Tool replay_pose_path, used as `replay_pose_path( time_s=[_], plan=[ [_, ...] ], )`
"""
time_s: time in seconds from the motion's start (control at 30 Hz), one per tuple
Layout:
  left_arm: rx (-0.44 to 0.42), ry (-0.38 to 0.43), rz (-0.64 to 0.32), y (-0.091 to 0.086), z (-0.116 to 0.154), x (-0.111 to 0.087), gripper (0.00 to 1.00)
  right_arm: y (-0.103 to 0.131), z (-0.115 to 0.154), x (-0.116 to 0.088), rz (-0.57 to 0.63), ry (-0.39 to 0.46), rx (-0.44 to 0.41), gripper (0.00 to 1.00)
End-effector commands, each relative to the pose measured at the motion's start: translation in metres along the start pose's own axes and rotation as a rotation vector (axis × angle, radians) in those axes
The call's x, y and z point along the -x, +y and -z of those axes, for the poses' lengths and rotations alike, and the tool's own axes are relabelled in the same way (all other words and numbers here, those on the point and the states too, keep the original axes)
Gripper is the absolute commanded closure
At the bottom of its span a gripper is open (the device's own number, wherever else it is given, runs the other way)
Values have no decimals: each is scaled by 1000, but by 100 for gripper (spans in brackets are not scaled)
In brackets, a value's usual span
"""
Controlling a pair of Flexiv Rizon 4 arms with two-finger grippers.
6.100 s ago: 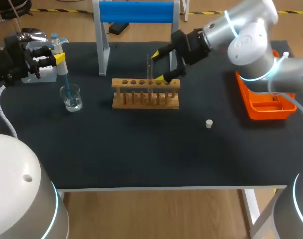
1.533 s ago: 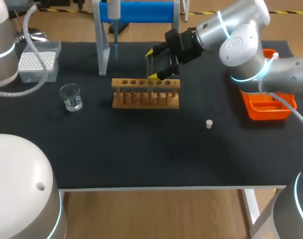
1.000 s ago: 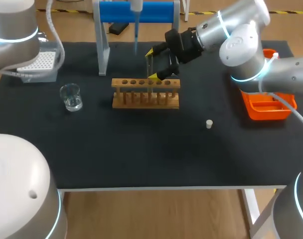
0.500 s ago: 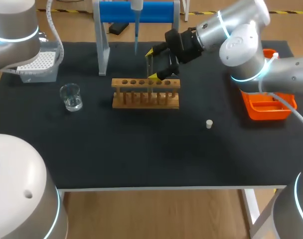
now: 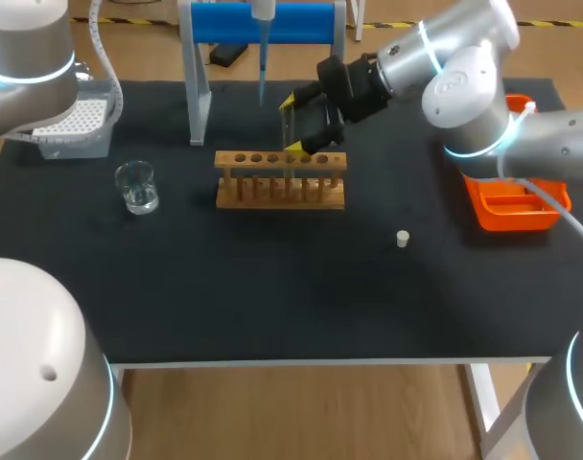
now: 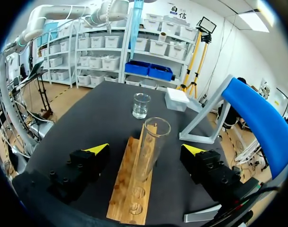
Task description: Invert the test tube, pick up the pipette, mount the tip to pipette, aspirate from beaker and dispense into the tube, eject the tip, return the pipette, and cap with the stopper.
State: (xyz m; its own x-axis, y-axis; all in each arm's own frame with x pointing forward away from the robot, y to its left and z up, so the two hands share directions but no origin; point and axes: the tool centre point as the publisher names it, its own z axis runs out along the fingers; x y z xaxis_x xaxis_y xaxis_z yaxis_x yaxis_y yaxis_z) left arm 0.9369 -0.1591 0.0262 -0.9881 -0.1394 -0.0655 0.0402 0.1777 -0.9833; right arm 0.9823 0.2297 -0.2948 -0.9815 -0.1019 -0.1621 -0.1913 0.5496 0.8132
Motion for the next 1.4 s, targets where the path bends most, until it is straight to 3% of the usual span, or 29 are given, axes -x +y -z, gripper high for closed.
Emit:
replay_pose_path(
  time_s=[0.03,1.4],
  plan=[
    [4,4,1,-1,1,1,100,0,0,-3,-21,-4,-3,0],
    [4,4,1,-1,1,1,100,2,1,-2,-34,-40,-32,0]
  ],
)
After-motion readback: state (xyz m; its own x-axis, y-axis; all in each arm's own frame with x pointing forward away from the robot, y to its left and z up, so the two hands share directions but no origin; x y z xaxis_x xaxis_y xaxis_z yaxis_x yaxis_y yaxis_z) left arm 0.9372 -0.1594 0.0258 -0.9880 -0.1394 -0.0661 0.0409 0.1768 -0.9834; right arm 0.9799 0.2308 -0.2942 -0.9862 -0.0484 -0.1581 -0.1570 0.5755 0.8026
